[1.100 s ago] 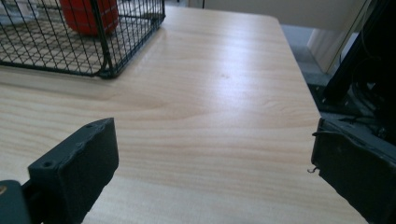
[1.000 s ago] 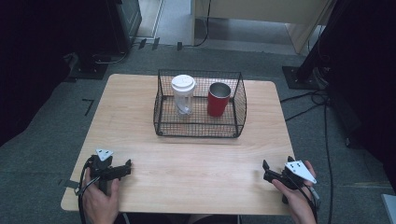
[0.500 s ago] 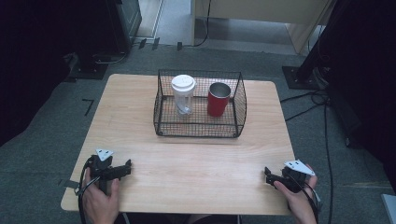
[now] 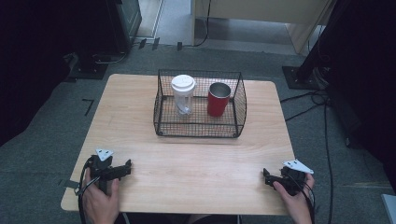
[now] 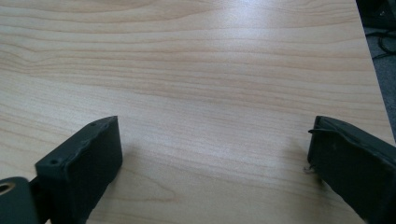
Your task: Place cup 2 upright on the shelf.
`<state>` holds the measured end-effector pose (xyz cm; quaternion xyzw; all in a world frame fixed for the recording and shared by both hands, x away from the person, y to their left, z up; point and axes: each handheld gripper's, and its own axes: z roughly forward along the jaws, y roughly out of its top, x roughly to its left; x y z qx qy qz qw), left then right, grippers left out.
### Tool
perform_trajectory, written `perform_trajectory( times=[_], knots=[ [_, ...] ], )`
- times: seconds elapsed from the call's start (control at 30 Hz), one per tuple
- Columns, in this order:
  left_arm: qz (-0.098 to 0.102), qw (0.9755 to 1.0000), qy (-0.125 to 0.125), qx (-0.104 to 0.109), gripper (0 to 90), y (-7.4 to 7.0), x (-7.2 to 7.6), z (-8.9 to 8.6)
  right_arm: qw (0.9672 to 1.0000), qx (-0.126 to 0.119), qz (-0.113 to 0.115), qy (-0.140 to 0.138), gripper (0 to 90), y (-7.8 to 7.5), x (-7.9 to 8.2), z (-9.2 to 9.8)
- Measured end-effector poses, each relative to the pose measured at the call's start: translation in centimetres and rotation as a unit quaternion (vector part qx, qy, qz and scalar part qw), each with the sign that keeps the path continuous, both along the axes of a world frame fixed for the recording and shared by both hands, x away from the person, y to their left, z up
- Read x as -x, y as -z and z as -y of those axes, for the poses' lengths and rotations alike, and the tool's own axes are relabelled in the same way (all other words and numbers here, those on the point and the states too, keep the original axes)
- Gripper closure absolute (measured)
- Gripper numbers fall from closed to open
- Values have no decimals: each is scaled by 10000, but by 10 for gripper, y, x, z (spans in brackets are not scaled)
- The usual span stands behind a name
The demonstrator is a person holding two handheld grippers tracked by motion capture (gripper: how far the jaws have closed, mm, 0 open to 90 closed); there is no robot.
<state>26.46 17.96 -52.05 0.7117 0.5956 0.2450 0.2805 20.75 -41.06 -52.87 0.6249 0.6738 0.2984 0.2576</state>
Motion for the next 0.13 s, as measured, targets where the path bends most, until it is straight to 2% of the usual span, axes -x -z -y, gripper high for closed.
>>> perform_trajectory(
  times=[0.13],
  knots=[
    [-1, 10000, 0, 0, 0, 0, 0, 0, 10000, 2, -32, 89, 12, 0, -2, -5]
  ],
)
